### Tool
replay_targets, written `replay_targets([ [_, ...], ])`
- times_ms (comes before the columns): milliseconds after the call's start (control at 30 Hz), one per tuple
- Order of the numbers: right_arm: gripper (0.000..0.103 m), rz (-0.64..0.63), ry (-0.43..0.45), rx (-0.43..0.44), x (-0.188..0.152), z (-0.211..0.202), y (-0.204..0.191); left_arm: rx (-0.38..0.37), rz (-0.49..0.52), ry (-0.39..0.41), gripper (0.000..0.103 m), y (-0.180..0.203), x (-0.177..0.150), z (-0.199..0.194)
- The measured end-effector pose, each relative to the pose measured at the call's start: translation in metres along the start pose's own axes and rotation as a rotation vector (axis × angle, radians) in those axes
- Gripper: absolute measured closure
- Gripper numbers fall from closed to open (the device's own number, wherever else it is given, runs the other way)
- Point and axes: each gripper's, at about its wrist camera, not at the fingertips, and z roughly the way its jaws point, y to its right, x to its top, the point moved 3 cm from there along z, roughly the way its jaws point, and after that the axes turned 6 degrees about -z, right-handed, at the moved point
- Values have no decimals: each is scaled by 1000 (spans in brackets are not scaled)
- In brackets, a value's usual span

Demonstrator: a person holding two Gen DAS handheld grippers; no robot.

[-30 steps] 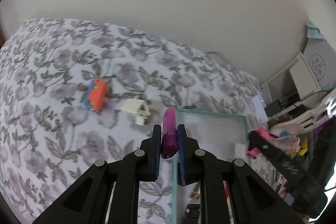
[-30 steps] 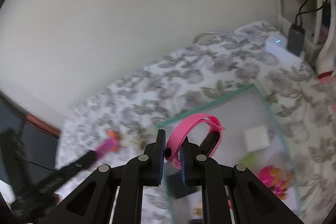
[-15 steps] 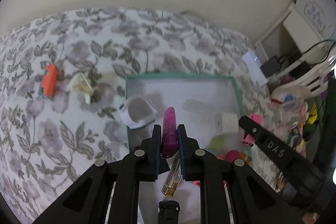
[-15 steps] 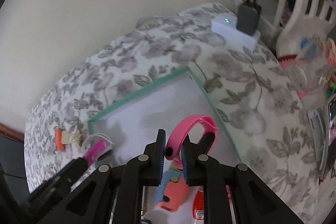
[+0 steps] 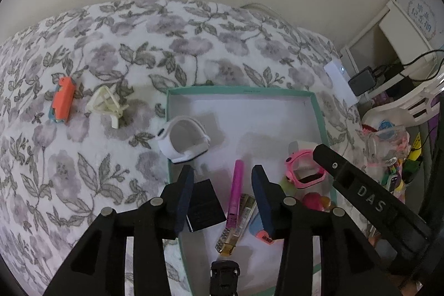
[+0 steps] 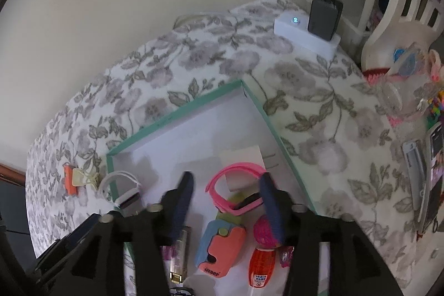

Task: Organize rigid objects
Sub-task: 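Carry the pink band and magenta stick into the tray and open both tools, then move the left tool to the orange-blue block while the right tool reaches the cream clip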

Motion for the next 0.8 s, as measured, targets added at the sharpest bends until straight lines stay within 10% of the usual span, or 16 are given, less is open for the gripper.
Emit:
replay_targets([
  [500,18,-131,137,-36,10,-51,-40,89,-208,139,16,-72,27,-56],
  [800,12,-255,110,-27,-5,-36,-86,281,-384,222,12,-163,31,-84],
])
